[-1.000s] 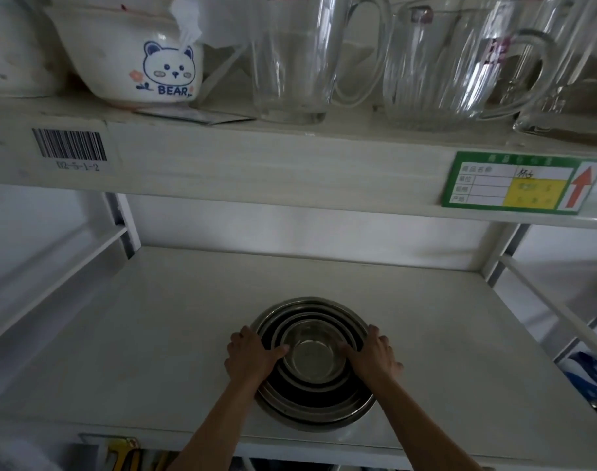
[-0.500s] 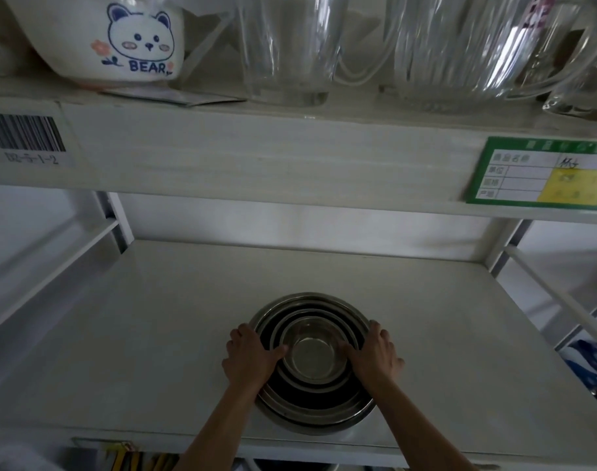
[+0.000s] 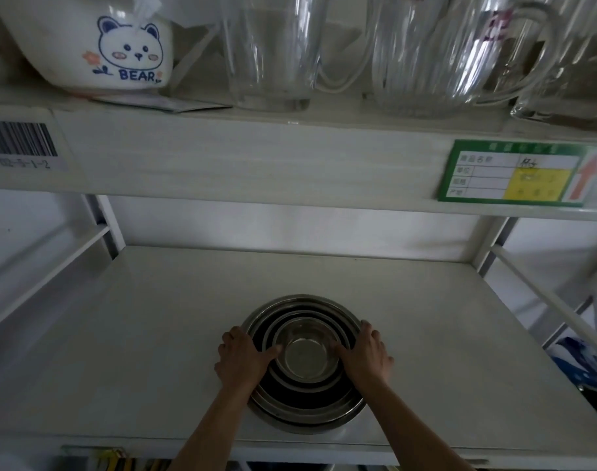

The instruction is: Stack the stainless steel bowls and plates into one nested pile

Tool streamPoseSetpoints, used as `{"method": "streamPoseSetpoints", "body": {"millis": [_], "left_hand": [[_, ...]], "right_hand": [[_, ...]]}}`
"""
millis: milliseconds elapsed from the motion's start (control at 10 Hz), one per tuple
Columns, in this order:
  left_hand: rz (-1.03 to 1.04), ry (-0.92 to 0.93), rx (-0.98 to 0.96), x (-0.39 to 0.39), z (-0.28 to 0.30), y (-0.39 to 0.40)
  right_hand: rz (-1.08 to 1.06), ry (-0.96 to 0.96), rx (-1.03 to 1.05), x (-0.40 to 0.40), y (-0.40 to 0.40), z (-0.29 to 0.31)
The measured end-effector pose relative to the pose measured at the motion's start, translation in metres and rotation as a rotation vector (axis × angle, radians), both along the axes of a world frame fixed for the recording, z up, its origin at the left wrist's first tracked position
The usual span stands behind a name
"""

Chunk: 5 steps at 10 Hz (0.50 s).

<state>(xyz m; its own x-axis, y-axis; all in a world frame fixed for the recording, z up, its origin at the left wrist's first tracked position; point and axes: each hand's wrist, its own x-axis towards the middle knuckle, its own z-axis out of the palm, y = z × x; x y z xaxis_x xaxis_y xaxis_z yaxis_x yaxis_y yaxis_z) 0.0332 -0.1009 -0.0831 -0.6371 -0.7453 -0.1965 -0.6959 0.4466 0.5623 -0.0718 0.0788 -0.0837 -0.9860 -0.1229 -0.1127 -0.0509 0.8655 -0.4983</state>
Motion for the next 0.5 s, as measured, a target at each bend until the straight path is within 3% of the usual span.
{"method": "streamPoseSetpoints", "body": {"millis": [200, 300, 400, 500], "left_hand": [[0.026, 0.085, -0.016, 0.004, -0.001, 0.003], [0.119, 0.211, 0.179, 0.003, 0.001, -0.004], [0.190, 0.284, 0.220, 0.004, 0.007, -0.015], [0.163, 0.343, 0.120, -0.001, 0.026, -0.024]], "right_hand": [[-0.009, -0.026, -0.070, 0.002, 0.002, 0.004], [-0.032, -0.084, -0.118, -0.001, 0.002, 0.006], [-0.079, -0.107, -0.171, -0.004, 0.005, 0.013], [-0.078, -0.013, -0.194, -0.009, 0.005, 0.029]]}}
